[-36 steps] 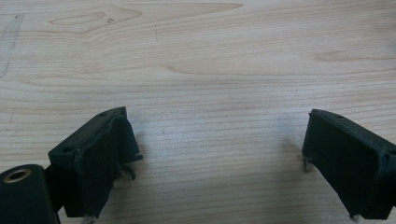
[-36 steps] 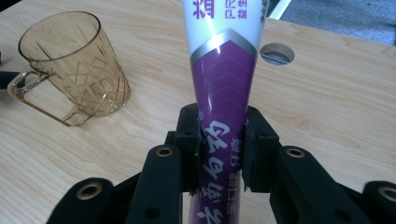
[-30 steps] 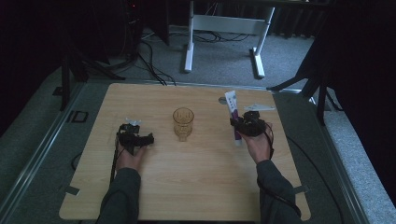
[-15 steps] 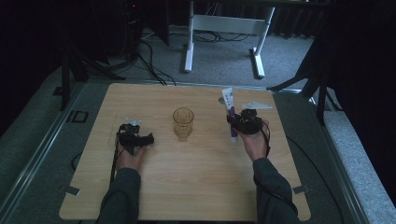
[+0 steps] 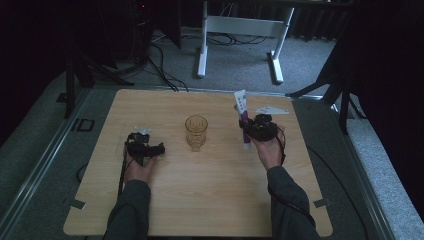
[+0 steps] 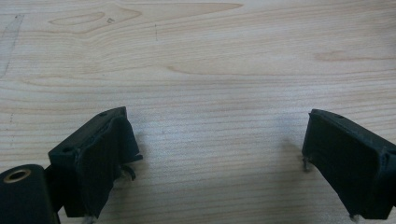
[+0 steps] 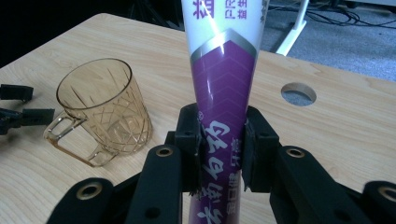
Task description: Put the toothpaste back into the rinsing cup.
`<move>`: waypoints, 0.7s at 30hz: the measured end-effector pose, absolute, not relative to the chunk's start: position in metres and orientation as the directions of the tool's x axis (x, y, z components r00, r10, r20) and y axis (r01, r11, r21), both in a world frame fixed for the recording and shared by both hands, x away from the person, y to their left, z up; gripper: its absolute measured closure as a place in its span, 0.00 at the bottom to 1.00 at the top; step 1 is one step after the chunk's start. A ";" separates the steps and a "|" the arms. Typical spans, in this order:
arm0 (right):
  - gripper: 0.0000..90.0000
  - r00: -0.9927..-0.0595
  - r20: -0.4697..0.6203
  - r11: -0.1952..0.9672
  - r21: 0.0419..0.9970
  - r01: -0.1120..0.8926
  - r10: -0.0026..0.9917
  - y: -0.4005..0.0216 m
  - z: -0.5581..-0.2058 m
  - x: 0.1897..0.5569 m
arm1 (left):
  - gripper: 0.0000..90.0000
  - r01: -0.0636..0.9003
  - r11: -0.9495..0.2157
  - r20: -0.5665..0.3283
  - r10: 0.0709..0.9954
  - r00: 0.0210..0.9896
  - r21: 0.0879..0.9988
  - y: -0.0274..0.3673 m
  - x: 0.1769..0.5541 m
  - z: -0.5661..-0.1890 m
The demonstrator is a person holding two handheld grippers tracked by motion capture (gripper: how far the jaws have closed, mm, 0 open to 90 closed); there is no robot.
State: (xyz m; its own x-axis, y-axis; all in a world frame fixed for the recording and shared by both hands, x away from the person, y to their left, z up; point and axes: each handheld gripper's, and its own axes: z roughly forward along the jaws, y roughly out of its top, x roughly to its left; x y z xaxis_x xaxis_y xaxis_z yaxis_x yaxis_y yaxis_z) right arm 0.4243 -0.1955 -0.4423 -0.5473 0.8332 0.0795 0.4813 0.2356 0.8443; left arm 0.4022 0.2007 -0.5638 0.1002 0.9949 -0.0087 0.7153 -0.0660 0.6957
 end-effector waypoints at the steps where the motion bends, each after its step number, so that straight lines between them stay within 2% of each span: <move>1: 0.80 -0.548 0.080 0.235 0.846 0.479 0.833 -0.195 -0.442 0.424 | 0.08 0.715 -0.066 -0.009 0.995 0.100 0.696 0.201 0.402 -0.564; 21: 0.80 -0.566 0.092 0.226 0.855 0.466 0.819 -0.178 -0.439 0.433 | 0.09 0.715 -0.067 -0.009 0.995 0.101 0.696 0.201 0.402 -0.564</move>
State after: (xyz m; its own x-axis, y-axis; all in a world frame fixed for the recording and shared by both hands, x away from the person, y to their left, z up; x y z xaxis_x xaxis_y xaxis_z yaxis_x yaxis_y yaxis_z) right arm 0.4331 -0.1780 -0.4395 -0.5658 0.8194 0.0916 0.4660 0.2262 0.8554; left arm 0.4022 0.2006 -0.5638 0.1013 0.9948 -0.0085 0.7148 -0.0668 0.6962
